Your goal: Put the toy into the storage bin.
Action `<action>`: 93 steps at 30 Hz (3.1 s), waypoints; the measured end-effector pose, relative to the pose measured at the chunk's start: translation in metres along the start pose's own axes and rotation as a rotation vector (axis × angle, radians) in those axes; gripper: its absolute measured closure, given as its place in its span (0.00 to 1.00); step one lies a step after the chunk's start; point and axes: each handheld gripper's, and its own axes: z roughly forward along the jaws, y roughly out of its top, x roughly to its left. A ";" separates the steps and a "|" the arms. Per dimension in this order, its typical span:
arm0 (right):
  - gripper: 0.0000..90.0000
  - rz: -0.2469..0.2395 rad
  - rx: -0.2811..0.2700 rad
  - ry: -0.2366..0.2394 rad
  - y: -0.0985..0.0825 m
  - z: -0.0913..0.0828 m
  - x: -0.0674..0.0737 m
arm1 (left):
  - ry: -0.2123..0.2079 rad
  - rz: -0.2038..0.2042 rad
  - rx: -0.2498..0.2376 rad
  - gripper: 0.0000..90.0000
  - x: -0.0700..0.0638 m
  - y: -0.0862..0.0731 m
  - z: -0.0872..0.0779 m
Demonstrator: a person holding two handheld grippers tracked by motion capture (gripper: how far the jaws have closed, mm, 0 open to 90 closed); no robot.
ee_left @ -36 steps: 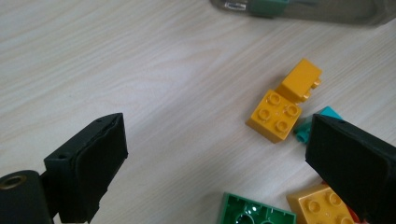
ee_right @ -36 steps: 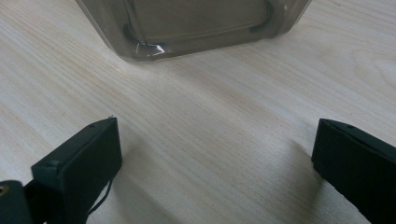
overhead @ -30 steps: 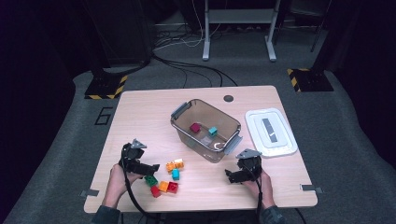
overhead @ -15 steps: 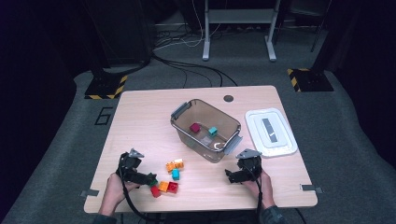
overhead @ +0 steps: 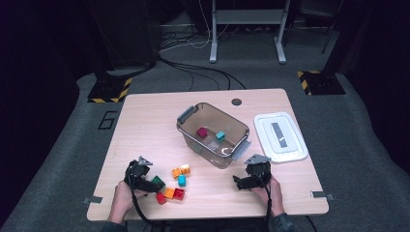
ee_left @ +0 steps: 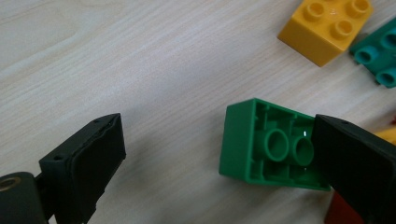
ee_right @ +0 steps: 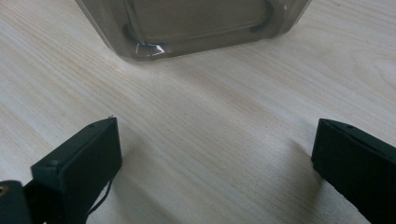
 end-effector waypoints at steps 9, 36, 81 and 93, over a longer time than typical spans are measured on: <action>0.01 0.000 0.000 0.000 0.000 0.000 0.000 | 0.002 0.004 -0.013 0.09 0.000 0.008 0.009; 0.01 0.000 0.000 -0.004 0.000 0.000 0.000 | -0.048 0.008 -0.031 0.28 -0.011 -0.002 -0.003; 0.01 -0.001 -0.001 -0.006 0.000 0.000 0.000 | -0.020 0.023 -0.098 0.45 -0.009 0.016 -0.018; 0.01 -0.001 -0.001 -0.007 0.000 0.000 0.000 | -0.004 0.063 -0.133 0.45 -0.013 0.040 -0.037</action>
